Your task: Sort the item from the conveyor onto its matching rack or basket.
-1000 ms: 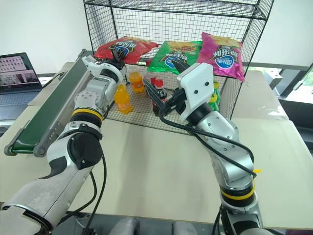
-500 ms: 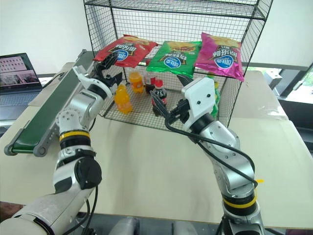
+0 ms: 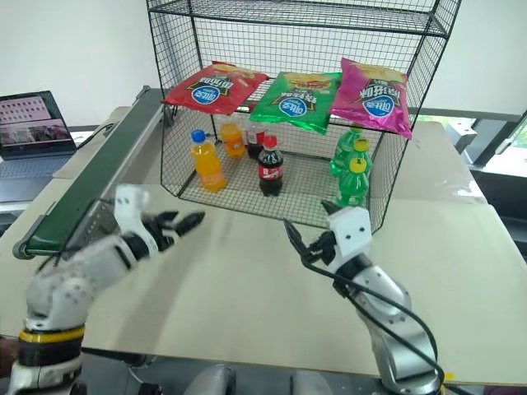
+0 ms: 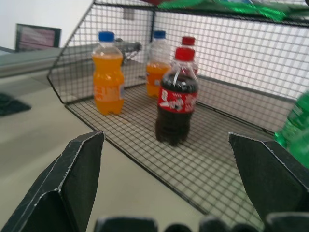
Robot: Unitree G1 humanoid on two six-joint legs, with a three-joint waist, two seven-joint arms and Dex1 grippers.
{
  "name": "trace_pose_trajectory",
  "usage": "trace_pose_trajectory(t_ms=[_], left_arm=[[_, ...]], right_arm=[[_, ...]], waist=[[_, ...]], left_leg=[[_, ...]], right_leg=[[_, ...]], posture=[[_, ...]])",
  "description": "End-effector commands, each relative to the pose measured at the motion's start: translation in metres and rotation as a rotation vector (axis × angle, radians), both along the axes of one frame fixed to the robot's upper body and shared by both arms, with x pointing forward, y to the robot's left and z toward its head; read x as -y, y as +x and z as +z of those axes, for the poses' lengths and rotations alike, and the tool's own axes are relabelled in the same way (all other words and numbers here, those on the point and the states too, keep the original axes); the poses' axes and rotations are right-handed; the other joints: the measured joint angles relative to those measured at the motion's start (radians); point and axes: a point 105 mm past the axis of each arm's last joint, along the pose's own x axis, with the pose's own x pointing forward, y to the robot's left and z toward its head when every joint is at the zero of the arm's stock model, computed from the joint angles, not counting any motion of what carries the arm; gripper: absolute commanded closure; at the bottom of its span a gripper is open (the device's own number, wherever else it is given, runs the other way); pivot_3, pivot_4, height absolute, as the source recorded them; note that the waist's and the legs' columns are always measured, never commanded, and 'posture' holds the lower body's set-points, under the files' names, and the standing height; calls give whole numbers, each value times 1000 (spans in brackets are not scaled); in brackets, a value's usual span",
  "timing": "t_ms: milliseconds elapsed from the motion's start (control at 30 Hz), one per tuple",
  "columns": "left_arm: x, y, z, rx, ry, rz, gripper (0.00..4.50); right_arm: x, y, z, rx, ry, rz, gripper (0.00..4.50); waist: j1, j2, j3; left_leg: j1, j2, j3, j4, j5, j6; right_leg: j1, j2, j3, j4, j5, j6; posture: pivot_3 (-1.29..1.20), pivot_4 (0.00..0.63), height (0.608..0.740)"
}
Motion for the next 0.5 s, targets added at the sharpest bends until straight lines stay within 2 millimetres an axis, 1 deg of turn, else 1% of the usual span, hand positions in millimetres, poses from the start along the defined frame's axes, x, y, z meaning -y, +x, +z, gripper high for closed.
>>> trace_pose_trajectory(t_ms=[33, 100, 133, 167, 200, 367, 500], left_arm=[[-5, 8, -4, 159, 168, 32, 51], [-3, 8, -18, 171, 216, 7, 51], [-2, 7, -25, 166, 208, -2, 51], [-2, 7, -29, 163, 195, -6, 51], [-2, 8, -33, 171, 216, -10, 51], [5, 10, -38, 201, 223, -42, 51], [6, 11, -40, 196, 190, -65, 51]], right_arm=[[9, -4, -13, 10, -5, -68, 0], [18, -4, -24, -16, -1, -119, 0], [23, -5, -28, -25, 1, -146, 0], [28, -5, -31, -32, 5, -171, 0], [32, -5, -33, -37, 11, -195, 0], [35, -6, -37, -40, 14, -233, 0], [34, -5, -33, -26, 8, -235, 0]], waist=[[1, 0, 0], [-1, 0, -1], [-1, 1, -1], [-1, 2, -2], [-2, 2, -2], [-3, 2, -2], [-3, 2, -3]], left_leg=[[0, 0, 0, 0, 0, 0], [0, 0, 1, 0, 0, 0], [-1, 0, 3, 0, -1, 1], [-3, -1, 3, 0, -1, 2], [-4, -2, 3, 0, -2, 3], [-6, -2, 3, 0, -3, 6], [-6, -2, 3, 2, -3, 6]], right_leg=[[0, 0, 0, -1, -1, -1], [0, -1, 0, -2, -4, -6], [1, -2, 0, -2, -3, -6], [2, -2, 0, -1, 0, -2], [1, -3, 0, -1, 1, -4], [0, -3, 0, -1, 2, -5], [1, -3, 0, 0, -1, 1]], posture=[[0, 150, 738], [0, 150, 738], [0, 150, 738], [0, 150, 738], [0, 150, 738], [0, 150, 738], [0, 150, 738]])
